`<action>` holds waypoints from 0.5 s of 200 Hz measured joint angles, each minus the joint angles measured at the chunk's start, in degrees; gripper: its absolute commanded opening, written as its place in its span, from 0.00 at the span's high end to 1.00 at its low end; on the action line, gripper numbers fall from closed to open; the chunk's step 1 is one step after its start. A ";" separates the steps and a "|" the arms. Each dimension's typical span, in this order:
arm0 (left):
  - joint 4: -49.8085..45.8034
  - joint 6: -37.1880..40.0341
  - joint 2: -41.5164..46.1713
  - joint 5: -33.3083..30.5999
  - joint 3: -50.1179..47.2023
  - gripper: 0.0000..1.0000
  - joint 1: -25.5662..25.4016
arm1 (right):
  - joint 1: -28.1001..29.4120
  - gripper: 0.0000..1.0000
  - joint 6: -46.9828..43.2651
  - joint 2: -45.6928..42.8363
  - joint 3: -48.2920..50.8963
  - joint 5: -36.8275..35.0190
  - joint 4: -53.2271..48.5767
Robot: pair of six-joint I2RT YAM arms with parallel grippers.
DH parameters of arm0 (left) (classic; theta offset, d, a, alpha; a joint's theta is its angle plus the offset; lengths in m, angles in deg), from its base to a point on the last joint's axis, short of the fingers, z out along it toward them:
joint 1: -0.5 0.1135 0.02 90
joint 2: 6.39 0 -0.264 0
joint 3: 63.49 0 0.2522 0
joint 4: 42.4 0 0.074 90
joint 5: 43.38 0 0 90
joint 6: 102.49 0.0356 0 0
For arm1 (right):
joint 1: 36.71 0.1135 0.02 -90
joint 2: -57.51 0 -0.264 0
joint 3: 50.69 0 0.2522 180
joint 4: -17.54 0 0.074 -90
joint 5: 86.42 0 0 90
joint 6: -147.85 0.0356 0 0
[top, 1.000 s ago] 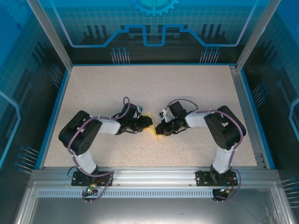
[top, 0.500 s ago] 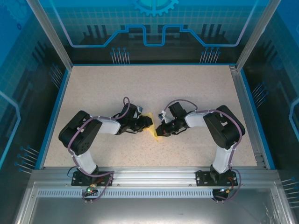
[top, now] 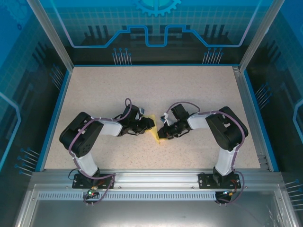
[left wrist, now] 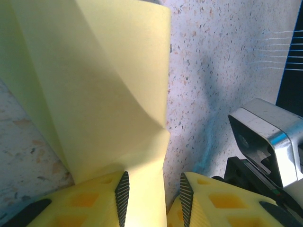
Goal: Fold a paper plane with a square sheet of paper (pick it up from the middle)
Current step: Fold the wing for the fifth time at the center of the table.
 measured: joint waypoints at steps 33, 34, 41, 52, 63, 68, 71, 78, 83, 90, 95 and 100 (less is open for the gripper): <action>-0.02 0.00 0.00 0.00 0.02 0.63 0.00 | 0.02 0.89 1.16 -0.28 0.81 0.48 0.17; -0.02 0.00 0.00 0.00 0.00 0.63 0.00 | 0.02 0.89 1.14 -0.28 0.85 0.48 0.17; -0.02 0.00 0.00 0.00 0.02 0.63 0.00 | 0.04 0.89 1.27 -0.28 1.03 0.61 0.24; -0.04 0.00 0.00 0.00 0.02 0.63 0.00 | 0.04 0.91 1.53 -0.28 1.22 0.63 0.37; -0.15 0.00 0.00 0.00 0.04 0.63 0.00 | 0.04 0.92 1.64 -0.28 1.44 0.68 0.68; -0.20 0.00 0.00 0.00 0.04 0.63 0.00 | 0.07 0.93 1.68 -0.28 1.51 0.70 0.68; -0.20 0.00 0.00 0.00 0.04 0.63 0.00 | 0.07 0.94 1.68 -0.28 1.51 0.70 0.68; -0.20 0.00 0.00 0.00 0.04 0.63 0.00 | 0.11 0.95 1.53 -0.28 1.51 0.76 0.66; -0.20 0.00 0.00 0.00 0.07 0.63 0.00 | 0.13 0.95 1.25 -0.28 1.51 0.83 0.66; -0.20 0.00 0.00 0.00 0.04 0.63 0.00 | 0.17 0.94 1.11 -0.28 1.51 0.83 0.63; -0.22 -0.02 0.00 0.00 0.07 0.63 0.00 | 0.20 0.94 0.92 -0.28 1.51 0.81 0.57; -0.24 -0.02 0.00 0.00 0.07 0.63 0.00 | 0.22 0.94 0.61 -0.28 1.51 0.79 0.39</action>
